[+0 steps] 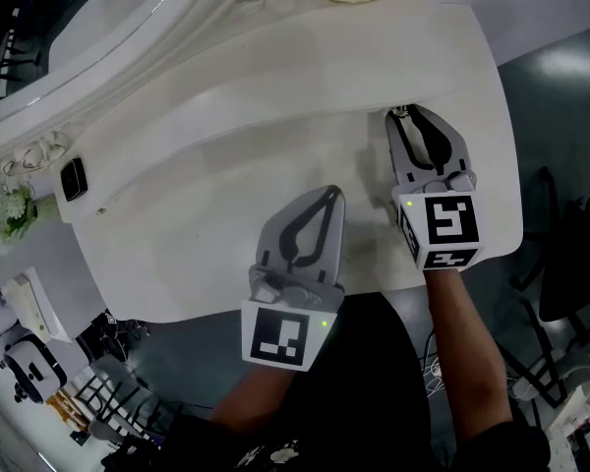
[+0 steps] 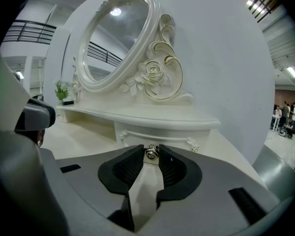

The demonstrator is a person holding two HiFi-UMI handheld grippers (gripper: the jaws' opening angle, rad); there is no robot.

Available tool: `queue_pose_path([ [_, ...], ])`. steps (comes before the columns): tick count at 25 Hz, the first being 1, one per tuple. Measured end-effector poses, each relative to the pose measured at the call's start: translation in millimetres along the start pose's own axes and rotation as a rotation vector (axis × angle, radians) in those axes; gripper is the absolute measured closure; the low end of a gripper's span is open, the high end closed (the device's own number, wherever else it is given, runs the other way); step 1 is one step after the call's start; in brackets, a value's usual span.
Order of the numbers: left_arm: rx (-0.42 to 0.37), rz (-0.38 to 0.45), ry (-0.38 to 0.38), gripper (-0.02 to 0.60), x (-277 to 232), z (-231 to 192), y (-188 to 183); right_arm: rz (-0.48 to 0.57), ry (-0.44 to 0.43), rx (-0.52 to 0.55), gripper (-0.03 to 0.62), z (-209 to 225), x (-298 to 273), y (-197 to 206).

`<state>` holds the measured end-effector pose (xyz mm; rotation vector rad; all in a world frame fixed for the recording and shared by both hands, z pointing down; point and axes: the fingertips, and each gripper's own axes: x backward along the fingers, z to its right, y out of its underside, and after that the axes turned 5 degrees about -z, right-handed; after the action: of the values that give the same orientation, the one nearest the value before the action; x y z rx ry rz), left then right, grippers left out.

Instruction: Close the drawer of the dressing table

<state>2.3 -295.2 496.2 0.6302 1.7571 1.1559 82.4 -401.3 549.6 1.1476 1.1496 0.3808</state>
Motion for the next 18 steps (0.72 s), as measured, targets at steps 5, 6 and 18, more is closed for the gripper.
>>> queue_pose_path([
  [5, 0.004, -0.005, -0.008, 0.580, 0, -3, 1, -0.001, -0.007, -0.002, 0.505, 2, -9, -4],
  [6, 0.002, -0.003, -0.009, 0.580, -1, -4, 0, -0.002, -0.009, -0.006, 0.505, 2, -10, -4],
  [18, -0.026, 0.020, -0.032, 0.580, 14, -5, -8, 0.003, 0.027, -0.010, 0.500, 6, 12, 10],
])
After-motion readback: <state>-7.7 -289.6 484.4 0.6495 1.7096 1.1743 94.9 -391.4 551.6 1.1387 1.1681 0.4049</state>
